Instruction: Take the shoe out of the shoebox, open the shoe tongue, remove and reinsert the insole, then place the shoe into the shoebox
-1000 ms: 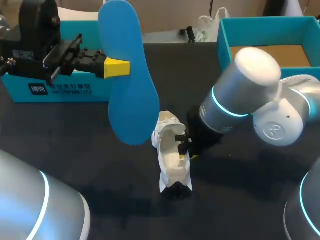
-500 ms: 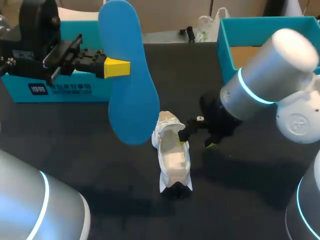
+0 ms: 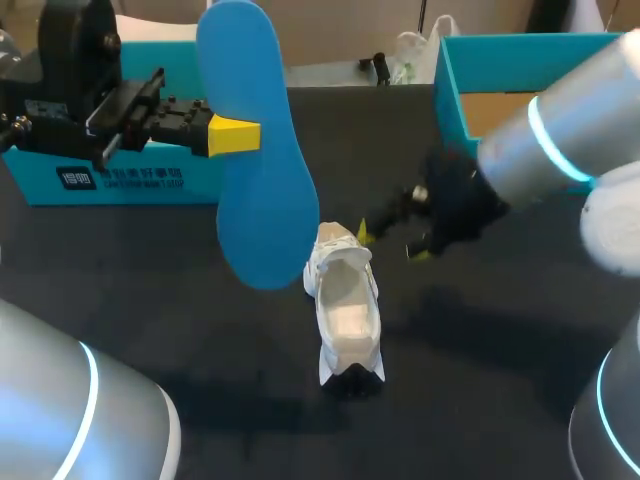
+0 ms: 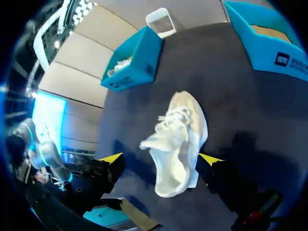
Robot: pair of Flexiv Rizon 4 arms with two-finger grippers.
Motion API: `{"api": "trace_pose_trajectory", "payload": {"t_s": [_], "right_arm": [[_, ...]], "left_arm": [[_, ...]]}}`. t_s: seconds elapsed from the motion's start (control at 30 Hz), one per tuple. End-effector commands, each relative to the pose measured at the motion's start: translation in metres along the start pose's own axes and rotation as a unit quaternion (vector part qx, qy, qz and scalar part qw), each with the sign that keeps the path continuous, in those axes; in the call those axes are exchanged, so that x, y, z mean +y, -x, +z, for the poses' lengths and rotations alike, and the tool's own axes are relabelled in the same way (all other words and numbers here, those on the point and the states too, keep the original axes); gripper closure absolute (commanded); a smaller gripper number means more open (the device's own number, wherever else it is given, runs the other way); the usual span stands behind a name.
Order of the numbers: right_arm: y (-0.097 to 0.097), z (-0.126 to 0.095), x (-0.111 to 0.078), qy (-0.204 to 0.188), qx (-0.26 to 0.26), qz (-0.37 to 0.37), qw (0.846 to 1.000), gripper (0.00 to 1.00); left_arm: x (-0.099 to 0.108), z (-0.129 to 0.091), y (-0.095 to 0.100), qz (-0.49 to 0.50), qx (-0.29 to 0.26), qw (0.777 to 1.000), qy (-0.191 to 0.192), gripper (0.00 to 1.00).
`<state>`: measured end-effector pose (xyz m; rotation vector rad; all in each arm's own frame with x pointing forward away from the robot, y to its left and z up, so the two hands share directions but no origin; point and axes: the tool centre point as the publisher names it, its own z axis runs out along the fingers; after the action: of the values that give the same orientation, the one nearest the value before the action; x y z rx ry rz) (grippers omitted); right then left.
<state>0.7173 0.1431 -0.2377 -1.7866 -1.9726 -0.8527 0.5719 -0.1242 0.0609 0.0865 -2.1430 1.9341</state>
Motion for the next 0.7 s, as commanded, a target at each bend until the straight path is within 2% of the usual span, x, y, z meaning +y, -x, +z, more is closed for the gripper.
{"api": "trace_pose_trajectory", "payload": {"t_s": [0.03, 0.37, 0.5, 0.57, 0.7], "right_arm": [[-0.015, -0.058, 0.01, -0.007, 0.068, 0.024, 0.997, 0.0], [-0.015, -0.058, 0.01, -0.007, 0.068, 0.024, 0.997, 0.0], [-0.021, -0.064, 0.016, 0.007, 0.173, 0.044, 0.984, 0.0], [-0.027, -0.072, 0.021, 0.025, 0.203, 0.042, 0.978, 0.0], [-0.035, -0.084, 0.026, 0.024, 0.248, 0.039, 0.968, 0.0]], "left_arm": [[-0.001, 0.001, 0.002, 0.0, 0.001, 1.0, 0.002, 1.0], [-0.001, 0.001, 0.002, 0.0, 0.001, 1.0, 0.002, 1.0], [-0.001, 0.001, 0.002, 0.0, 0.001, 1.0, 0.002, 1.0], [-0.001, 0.001, 0.002, 0.0, 0.001, 1.0, 0.002, 1.0], [-0.001, 0.001, 0.002, 0.0, 0.001, 1.0, 0.002, 1.0]]}}
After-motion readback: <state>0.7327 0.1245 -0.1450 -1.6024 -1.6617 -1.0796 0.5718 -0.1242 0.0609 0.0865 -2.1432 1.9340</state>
